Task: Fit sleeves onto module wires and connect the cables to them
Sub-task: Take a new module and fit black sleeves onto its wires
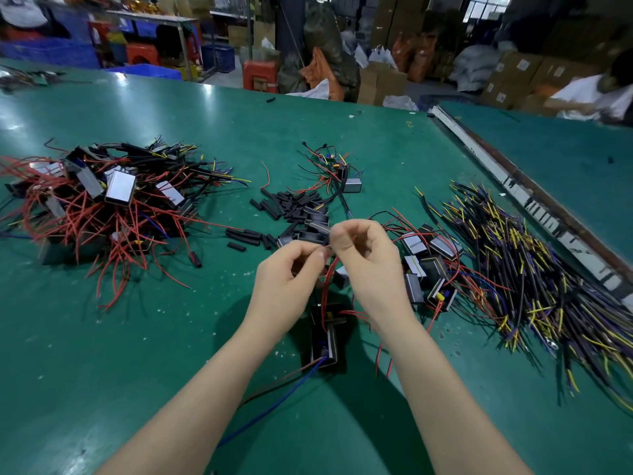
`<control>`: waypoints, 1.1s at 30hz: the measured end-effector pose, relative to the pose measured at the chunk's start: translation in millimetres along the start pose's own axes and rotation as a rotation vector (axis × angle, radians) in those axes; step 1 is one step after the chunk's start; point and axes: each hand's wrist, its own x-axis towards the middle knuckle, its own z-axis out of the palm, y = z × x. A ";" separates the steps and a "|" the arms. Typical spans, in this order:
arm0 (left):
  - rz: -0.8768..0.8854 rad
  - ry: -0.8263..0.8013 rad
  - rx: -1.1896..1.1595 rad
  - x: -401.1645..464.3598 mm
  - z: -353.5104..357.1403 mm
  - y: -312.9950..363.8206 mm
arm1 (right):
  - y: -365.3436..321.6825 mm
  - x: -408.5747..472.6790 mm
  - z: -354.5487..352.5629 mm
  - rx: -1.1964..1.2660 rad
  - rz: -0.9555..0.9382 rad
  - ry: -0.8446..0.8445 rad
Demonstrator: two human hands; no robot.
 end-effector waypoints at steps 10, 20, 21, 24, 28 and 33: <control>-0.083 -0.024 -0.159 2.9 -2.6 4.9 | -3.7 1.8 0.9 0.128 0.130 -0.101; 0.305 -0.001 0.213 -1.8 -5.4 5.8 | 2.5 2.0 3.2 0.090 0.184 -0.073; 0.383 0.000 0.272 -2.1 -6.1 5.0 | 2.7 1.4 2.6 0.101 0.210 -0.088; 0.508 0.000 0.368 -1.5 -7.5 0.0 | 1.7 0.3 1.5 0.117 0.250 -0.106; 0.450 0.016 0.292 0.4 -8.7 0.6 | -0.1 -1.7 4.7 0.154 0.218 -0.063; 0.020 0.126 -0.105 5.9 -11.8 4.3 | -2.1 1.6 2.6 0.269 0.222 -0.071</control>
